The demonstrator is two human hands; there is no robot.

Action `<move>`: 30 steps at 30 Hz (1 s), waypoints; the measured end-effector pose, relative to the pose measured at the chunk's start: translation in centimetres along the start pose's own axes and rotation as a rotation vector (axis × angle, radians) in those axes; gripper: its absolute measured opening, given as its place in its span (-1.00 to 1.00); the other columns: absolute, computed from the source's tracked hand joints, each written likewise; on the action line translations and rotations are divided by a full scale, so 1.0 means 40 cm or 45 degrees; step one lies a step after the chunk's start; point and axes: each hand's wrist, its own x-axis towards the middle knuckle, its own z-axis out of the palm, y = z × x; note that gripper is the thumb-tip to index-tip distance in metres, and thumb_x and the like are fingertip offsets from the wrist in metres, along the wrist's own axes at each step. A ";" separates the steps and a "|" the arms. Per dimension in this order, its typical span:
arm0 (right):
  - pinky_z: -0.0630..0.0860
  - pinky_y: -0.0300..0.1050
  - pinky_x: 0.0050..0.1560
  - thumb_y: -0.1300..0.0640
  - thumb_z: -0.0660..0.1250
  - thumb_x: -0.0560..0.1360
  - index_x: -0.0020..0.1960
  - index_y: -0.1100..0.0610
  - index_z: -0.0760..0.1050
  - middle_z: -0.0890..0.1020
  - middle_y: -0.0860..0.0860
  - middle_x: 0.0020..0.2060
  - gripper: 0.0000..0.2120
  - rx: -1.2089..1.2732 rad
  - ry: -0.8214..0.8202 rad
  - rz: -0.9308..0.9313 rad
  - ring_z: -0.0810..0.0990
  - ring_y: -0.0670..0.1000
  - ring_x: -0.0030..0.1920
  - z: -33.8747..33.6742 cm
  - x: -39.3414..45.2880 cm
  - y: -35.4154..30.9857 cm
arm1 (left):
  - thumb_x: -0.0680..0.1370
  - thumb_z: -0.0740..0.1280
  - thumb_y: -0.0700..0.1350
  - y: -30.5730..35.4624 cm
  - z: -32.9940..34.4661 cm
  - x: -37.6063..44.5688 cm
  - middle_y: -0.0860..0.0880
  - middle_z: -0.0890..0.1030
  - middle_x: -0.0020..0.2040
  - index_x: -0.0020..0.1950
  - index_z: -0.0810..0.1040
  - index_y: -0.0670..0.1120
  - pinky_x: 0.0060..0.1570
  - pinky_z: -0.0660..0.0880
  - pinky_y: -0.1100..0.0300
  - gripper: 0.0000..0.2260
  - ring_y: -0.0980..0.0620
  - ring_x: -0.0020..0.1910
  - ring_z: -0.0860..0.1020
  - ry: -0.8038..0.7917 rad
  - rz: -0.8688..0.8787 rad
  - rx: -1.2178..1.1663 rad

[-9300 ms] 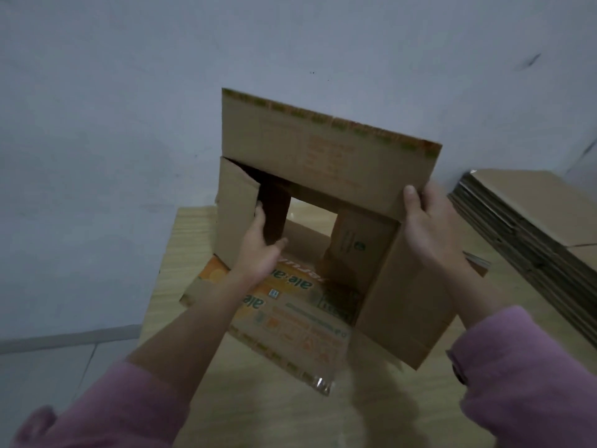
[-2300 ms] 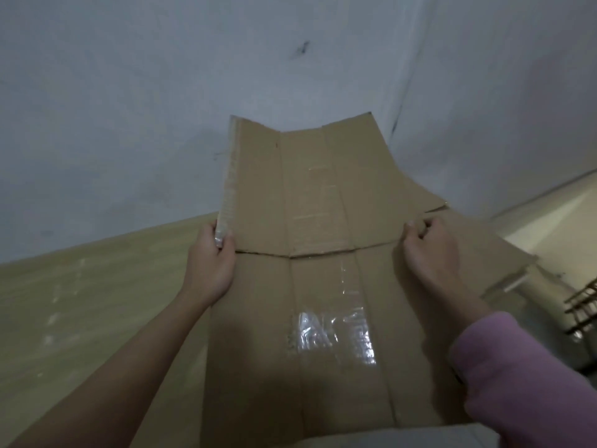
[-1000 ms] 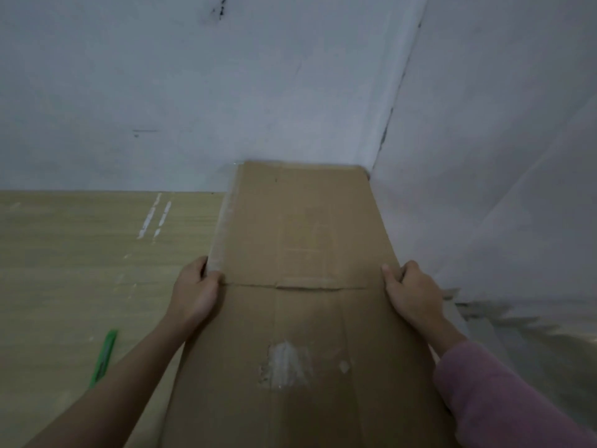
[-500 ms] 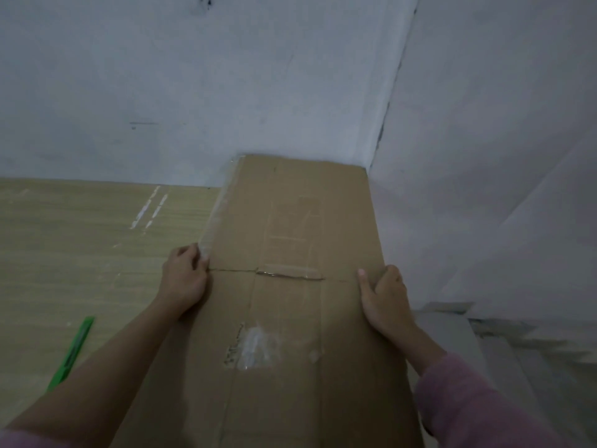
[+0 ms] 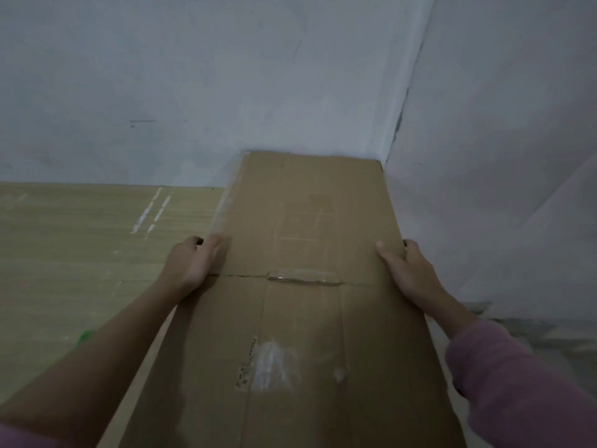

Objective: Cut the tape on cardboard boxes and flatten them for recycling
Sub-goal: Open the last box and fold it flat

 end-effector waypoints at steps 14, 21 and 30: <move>0.57 0.07 0.08 -0.50 0.45 -0.12 0.29 0.15 0.46 0.63 0.08 0.05 0.14 0.391 -0.138 0.380 0.64 0.13 -0.02 0.067 0.006 0.014 | 0.01 0.42 0.52 -0.098 0.005 0.060 -0.05 0.67 0.04 0.19 0.59 -0.05 0.14 0.51 -0.03 -0.08 -0.07 -0.02 0.65 -0.500 -0.323 -0.450; 0.49 0.10 0.19 -0.52 0.32 0.15 0.32 0.18 0.41 0.54 0.12 0.17 0.00 0.145 -0.020 0.371 0.54 0.16 0.11 0.100 -0.021 0.004 | 0.06 0.54 0.31 -0.101 -0.022 0.062 -0.14 0.68 -0.03 0.11 0.62 -0.11 0.05 0.56 -0.04 -0.24 -0.15 -0.06 0.66 -0.613 -0.437 -0.595; 0.60 0.12 0.02 -0.38 0.57 -0.21 0.20 0.26 0.51 0.67 0.15 -0.04 0.14 0.477 -0.198 0.566 0.67 0.17 -0.09 0.099 -0.007 -0.008 | 0.43 0.34 0.12 -0.074 -0.044 0.068 -0.18 0.68 -0.05 0.08 0.62 -0.11 -0.26 0.62 0.07 -0.63 -0.10 -0.24 0.67 -0.760 -0.521 -0.772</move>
